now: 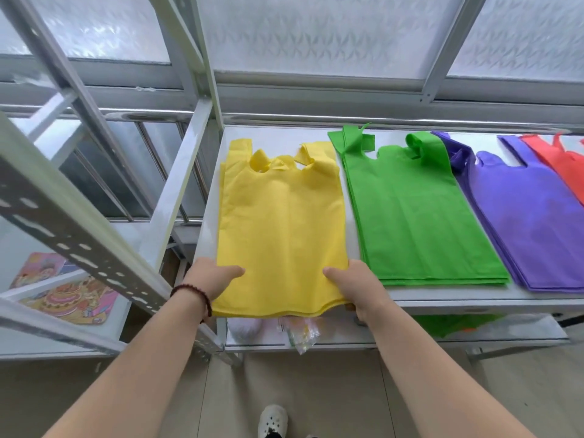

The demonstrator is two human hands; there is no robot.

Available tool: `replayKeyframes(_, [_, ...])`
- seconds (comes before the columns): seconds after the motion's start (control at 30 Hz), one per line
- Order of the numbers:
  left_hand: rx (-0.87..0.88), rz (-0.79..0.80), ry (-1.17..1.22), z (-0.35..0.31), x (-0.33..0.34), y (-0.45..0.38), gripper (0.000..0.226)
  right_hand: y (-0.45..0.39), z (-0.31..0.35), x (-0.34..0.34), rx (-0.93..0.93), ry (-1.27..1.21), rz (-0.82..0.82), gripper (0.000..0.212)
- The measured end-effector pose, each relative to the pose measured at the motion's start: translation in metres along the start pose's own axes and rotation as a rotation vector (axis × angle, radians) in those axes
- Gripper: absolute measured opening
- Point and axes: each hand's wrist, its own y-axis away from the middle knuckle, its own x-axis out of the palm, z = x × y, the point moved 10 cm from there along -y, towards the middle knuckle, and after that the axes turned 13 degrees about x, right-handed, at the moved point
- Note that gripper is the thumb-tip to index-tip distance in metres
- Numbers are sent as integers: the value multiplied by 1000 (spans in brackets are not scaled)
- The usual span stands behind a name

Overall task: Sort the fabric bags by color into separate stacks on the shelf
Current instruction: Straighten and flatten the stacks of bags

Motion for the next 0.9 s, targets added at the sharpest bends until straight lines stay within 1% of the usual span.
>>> replayKeyframes(0.03, [7, 19, -29, -2, 2, 1, 53, 3, 2, -2, -45, 34, -38, 23])
replayKeyframes(0.1, [21, 30, -34, -5, 7, 3, 45, 8, 4, -6, -119, 14, -80, 13])
replayKeyframes(0.17, [37, -6, 37, -5, 8, 5, 35, 12, 3, -6, -157, -54, -68, 12])
replayKeyframes(0.2, [30, -14, 93, -4, 9, 8, 35, 13, 2, -6, -167, -84, -62, 12])
replayKeyframes(0.23, [-5, 2, 182, 0, 14, 12, 33, 13, 1, -7, -177, -105, -68, 10])
replayKeyframes(0.27, [-78, 39, 312, 8, 23, 18, 28, 14, 0, -8, -183, -114, -80, 11])
replayKeyframes(0.33, [-293, 140, 616, 22, 43, 38, 15, 12, -5, -11, -190, -105, -89, 9])
replayKeyframes(0.37, [-374, 177, 730, 25, 49, 48, 13, 12, -7, -11, -189, -89, -78, 8])
replayKeyframes(0.43, [-423, 192, 844, 32, 53, 51, 10, 9, -16, -11, -160, -84, -29, 9])
replayKeyframes(0.57, [-369, 114, 890, 44, 47, 55, 5, 7, -42, -15, -109, -88, 13, 20])
replayKeyframes(0.63, [-360, 140, 888, 48, 51, 62, 8, 9, -52, -13, -82, -137, 59, 20])
replayKeyframes(0.7, [-380, 187, 896, 52, 58, 67, 13, 11, -61, -6, -16, -236, 159, 18])
replayKeyframes(0.77, [-362, 202, 909, 50, 60, 67, 12, 15, -63, -1, -6, -228, 221, 17])
replayKeyframes(0.83, [-337, 188, 886, 50, 57, 65, 12, 17, -63, -5, -37, -223, 210, 16])
replayKeyframes(0.9, [-315, 220, 768, 50, 55, 68, 18, 19, -62, -11, -50, -193, 197, 18])
